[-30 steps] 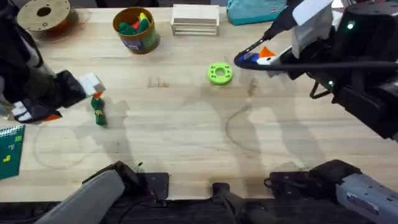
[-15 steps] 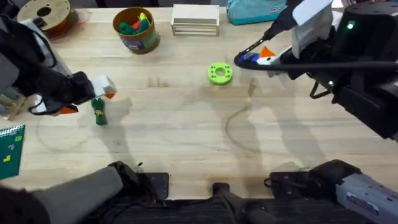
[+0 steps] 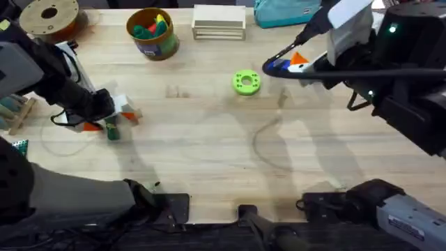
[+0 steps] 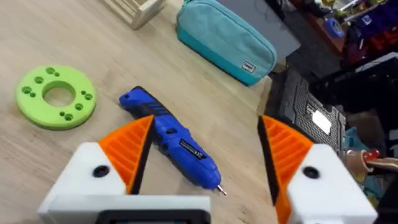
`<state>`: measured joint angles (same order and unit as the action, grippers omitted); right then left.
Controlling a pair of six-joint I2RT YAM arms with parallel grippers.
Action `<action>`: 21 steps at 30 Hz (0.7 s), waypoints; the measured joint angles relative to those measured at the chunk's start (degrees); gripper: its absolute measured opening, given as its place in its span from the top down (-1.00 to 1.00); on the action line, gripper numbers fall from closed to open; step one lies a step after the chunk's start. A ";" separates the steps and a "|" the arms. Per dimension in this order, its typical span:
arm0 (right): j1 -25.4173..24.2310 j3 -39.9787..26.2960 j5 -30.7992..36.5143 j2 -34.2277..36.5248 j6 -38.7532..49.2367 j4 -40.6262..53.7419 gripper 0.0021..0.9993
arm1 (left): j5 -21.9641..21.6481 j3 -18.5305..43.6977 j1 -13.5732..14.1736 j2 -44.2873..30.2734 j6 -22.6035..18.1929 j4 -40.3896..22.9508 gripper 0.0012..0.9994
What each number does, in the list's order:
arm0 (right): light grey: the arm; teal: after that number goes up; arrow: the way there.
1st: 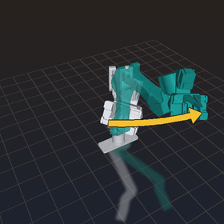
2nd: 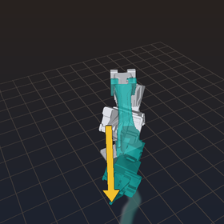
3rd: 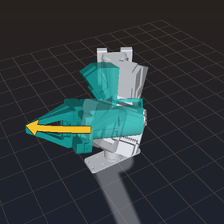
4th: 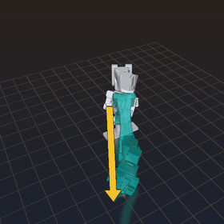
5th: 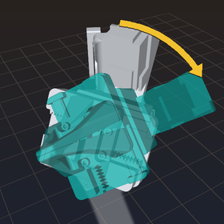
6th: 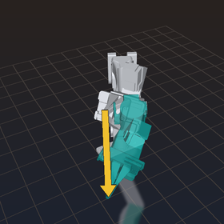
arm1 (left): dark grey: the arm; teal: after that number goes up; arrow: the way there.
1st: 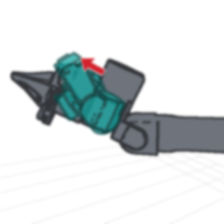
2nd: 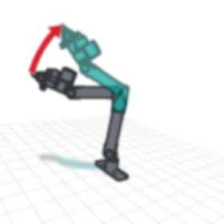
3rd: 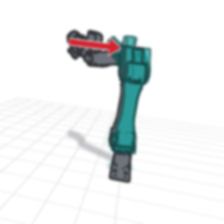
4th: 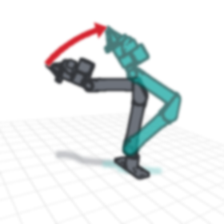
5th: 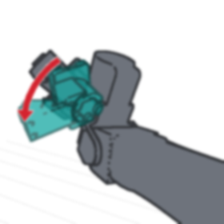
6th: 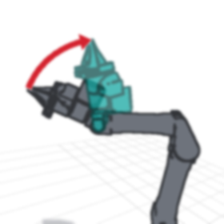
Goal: Pick up the gripper from the table and insert it into the empty holder that is missing its gripper. Then pick up a screw, insert it into the mounting hole, and use the screwdriver to tighten it. Finally, clean up the table by picking up the vegetable and placing it into the bucket.
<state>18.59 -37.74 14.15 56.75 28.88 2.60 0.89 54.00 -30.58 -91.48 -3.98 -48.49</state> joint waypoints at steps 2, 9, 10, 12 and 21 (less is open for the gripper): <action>0.00 0.00 0.00 0.00 0.00 0.01 -0.91 | 0.23 0.00 -0.12 -0.07 0.12 0.22 -0.41; 0.00 0.00 0.00 0.00 1.18 0.01 -0.91 | 1.46 0.22 -0.12 0.28 0.16 0.09 0.97; 0.00 0.00 0.00 0.00 1.18 0.01 -0.91 | 1.82 0.34 -0.08 0.46 0.16 -0.21 0.97; 0.00 0.00 0.00 0.00 1.18 0.01 -0.91 | 2.37 0.95 0.46 1.47 0.36 -1.00 0.97; 0.00 0.00 0.00 0.00 1.16 0.01 -0.91 | 6.26 10.51 14.58 10.58 6.70 17.10 0.97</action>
<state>18.59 -37.74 14.15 56.75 30.04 2.61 7.16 64.51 -15.99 -80.90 2.72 -31.39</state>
